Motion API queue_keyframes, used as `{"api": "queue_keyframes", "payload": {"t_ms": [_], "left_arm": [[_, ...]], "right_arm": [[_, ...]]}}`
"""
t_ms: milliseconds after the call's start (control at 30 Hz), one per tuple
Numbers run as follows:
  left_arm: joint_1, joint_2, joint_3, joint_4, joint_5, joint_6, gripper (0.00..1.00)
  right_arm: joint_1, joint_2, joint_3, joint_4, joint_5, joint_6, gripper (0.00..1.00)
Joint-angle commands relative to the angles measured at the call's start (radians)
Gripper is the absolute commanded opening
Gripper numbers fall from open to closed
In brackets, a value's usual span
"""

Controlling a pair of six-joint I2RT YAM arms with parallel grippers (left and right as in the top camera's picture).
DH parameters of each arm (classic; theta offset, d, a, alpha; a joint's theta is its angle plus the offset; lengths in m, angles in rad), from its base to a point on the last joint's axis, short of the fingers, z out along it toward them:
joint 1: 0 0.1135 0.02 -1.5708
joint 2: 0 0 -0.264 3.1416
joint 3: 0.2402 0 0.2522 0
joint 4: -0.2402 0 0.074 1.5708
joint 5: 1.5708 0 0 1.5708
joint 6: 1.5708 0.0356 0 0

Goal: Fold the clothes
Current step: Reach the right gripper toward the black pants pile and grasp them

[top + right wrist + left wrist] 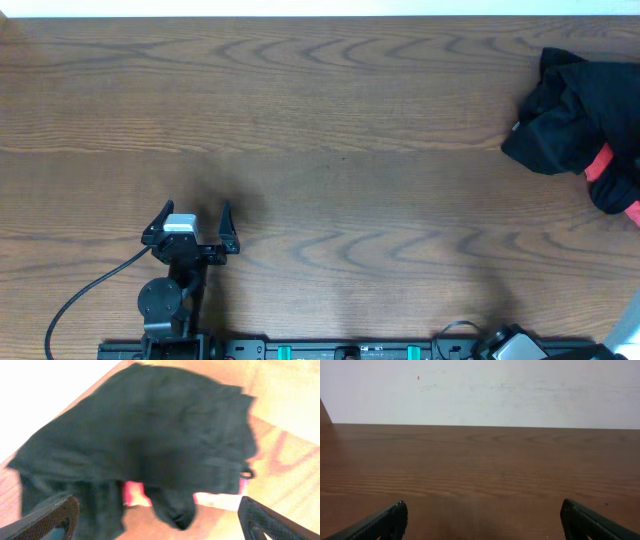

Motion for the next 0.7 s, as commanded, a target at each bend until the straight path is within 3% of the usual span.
{"api": "queue_keyframes", "payload": {"t_ms": [0, 333, 667], "left_arm": [[-0.002, -0.002, -0.015, -0.033, 0.006, -0.004, 0.98], [-0.002, -0.002, -0.015, -0.033, 0.006, -0.004, 0.98], [-0.002, -0.002, -0.015, -0.033, 0.006, -0.004, 0.98]], "right_arm": [[-0.083, 0.004, 0.025, -0.008, -0.04, -0.041, 0.99], [-0.257, 0.159, 0.025, -0.012, -0.159, -0.09, 0.99], [-0.279, 0.33, 0.025, 0.078, -0.178, -0.172, 0.97]]}}
